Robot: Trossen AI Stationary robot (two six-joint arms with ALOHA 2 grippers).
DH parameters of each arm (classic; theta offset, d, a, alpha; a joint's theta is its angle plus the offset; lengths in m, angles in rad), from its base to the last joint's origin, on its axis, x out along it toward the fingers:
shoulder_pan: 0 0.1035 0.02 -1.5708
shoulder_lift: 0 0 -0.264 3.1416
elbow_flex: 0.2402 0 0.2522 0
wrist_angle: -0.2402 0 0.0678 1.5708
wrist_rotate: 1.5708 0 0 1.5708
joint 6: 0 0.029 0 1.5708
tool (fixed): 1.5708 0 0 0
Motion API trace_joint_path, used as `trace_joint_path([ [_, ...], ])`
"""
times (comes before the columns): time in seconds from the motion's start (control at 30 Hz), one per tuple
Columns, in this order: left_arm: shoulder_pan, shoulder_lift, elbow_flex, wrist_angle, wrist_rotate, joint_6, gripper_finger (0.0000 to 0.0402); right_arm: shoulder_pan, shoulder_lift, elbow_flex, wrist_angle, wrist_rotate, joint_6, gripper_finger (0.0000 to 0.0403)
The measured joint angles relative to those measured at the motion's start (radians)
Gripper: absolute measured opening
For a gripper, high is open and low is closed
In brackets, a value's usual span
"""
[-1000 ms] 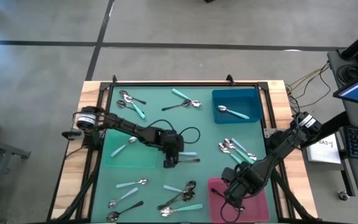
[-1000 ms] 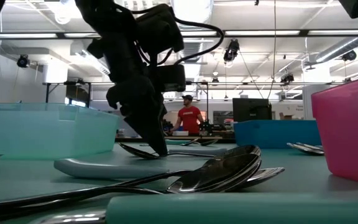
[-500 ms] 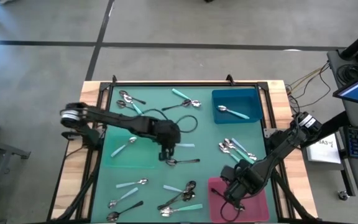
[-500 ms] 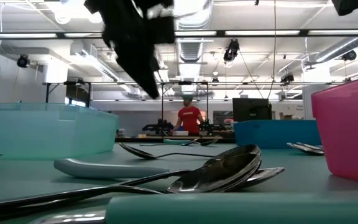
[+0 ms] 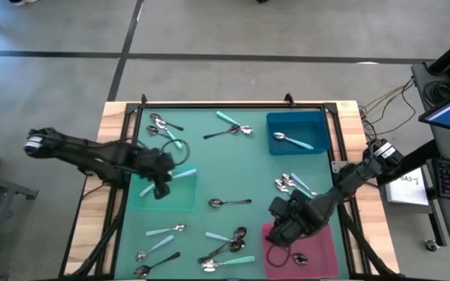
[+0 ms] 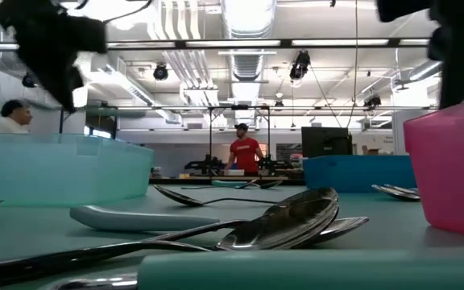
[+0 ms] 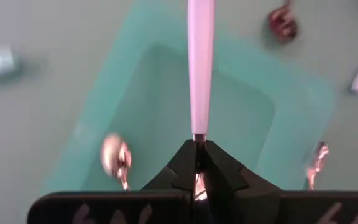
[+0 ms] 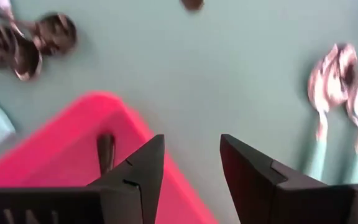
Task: Sort silverware by color (type)
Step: Put the blue spoon into the green bin, then put the black spoon into the red bin
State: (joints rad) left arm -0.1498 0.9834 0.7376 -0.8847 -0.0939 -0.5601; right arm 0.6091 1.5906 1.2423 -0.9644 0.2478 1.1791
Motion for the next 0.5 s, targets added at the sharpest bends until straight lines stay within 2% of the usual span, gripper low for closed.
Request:
trace_joint_path([
  [0.1, -0.008, -0.084, -0.118, 0.011, 0.018, -0.091, 0.0009, -0.054, 0.000, 0.000, 0.069, 0.000, -0.089, 0.0144],
  [0.23, -0.008, -0.156, -0.203, 0.033, 0.068, -0.155, 0.0040, -0.120, 0.000, 0.000, 0.202, -0.009, -0.231, 0.0145],
  [0.33, -0.008, -0.178, -0.218, 0.036, 0.086, -0.155, 0.0071, -0.163, 0.000, -0.001, 0.292, -0.012, -0.317, 0.0145],
  [0.5, -0.008, -0.179, -0.192, 0.041, 0.087, -0.052, 0.0123, -0.215, 0.000, -0.014, 0.387, -0.011, -0.387, 0.0139],
])
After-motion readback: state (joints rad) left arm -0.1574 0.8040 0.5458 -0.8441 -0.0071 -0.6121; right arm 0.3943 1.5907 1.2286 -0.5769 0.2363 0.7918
